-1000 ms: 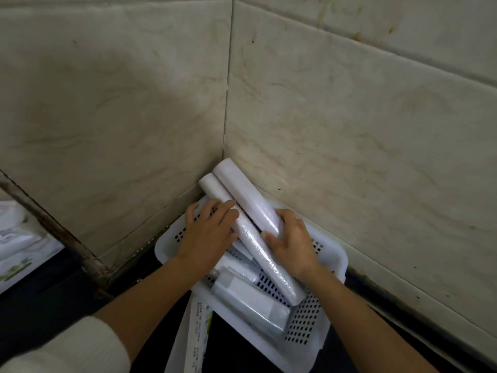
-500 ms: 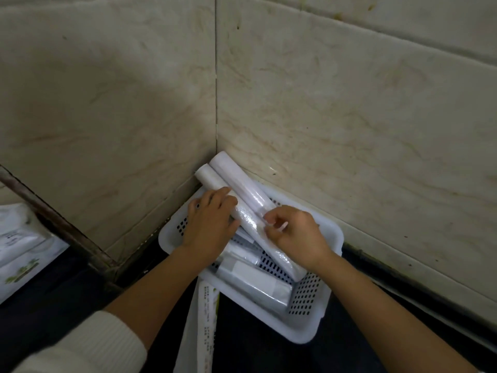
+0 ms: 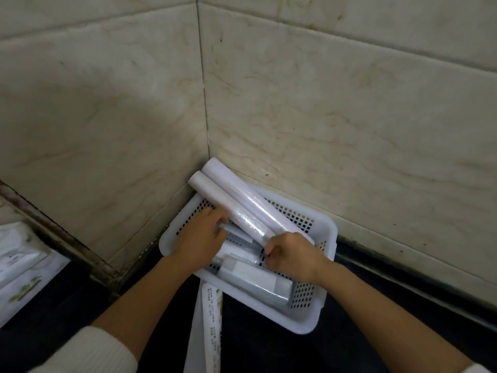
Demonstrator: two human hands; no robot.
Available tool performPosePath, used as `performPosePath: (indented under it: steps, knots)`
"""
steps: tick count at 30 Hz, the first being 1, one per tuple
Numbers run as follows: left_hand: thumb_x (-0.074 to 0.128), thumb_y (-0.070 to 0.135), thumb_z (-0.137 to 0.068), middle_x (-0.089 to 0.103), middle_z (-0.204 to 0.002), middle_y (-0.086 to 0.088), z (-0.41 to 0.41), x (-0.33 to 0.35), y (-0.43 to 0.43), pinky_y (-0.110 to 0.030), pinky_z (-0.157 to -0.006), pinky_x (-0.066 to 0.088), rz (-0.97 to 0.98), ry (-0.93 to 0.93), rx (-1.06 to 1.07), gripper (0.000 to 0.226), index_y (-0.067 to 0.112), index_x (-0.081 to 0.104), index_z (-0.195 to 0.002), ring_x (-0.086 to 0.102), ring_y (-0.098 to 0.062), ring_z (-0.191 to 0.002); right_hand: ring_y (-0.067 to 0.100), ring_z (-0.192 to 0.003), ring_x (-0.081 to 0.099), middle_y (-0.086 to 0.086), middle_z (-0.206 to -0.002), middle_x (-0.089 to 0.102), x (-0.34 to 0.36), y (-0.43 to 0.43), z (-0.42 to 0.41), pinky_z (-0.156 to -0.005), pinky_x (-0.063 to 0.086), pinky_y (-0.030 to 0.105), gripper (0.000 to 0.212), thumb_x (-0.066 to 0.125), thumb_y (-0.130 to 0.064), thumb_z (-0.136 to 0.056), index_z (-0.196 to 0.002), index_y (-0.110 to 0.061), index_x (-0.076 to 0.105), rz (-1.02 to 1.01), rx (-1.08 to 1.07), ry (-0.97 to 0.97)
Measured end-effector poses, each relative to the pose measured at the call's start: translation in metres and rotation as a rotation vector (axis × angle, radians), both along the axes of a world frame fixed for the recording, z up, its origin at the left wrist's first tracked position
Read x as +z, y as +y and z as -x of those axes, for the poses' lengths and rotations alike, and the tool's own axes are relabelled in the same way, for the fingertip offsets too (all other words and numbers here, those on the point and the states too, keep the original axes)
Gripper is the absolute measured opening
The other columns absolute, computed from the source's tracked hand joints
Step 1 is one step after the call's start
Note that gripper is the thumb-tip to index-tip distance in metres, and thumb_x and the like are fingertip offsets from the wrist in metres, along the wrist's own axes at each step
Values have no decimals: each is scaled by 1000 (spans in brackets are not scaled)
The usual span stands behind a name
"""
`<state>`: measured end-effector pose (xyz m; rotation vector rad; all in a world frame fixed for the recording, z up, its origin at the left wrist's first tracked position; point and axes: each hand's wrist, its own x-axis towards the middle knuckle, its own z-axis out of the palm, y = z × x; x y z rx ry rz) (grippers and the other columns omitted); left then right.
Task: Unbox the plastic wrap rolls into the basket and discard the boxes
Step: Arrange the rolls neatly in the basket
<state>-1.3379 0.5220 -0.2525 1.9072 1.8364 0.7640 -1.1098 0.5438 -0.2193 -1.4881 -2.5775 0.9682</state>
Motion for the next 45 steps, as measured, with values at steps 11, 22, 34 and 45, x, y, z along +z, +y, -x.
performPosePath:
  steps: [11,22,34,45]
  knots:
    - [65,27,-84,12,-157,-7,0,-19,31,-49,-113,27,606,543,-369,86,35,10,-149,14,-34,-139,25,-97,63,8,-110,65,-37,-23,14,-77,50,30,50,72,-40,-76,-115,-13,56,111,113,-367]
    - [62,15,-82,47,-131,-12,-5,-5,17,-38,-95,47,650,420,-346,40,24,57,-120,51,-29,-112,13,-79,65,-4,-85,67,47,13,-27,-74,54,26,19,69,-10,-77,-84,-28,64,306,-119,116]
    - [46,-1,-86,57,-81,-9,11,28,-14,-30,-66,45,330,-30,99,14,6,57,-81,54,-19,-70,7,-76,61,-6,-90,65,8,10,24,-61,46,17,30,75,-19,-75,-102,-21,63,241,-214,274]
    - [38,23,-96,53,-137,-6,24,-3,-29,-34,-102,38,371,366,-148,39,19,55,-132,46,-22,-120,25,-103,58,9,-114,63,-36,-7,83,-86,48,33,60,73,-48,-74,-120,-13,58,-6,66,-10]
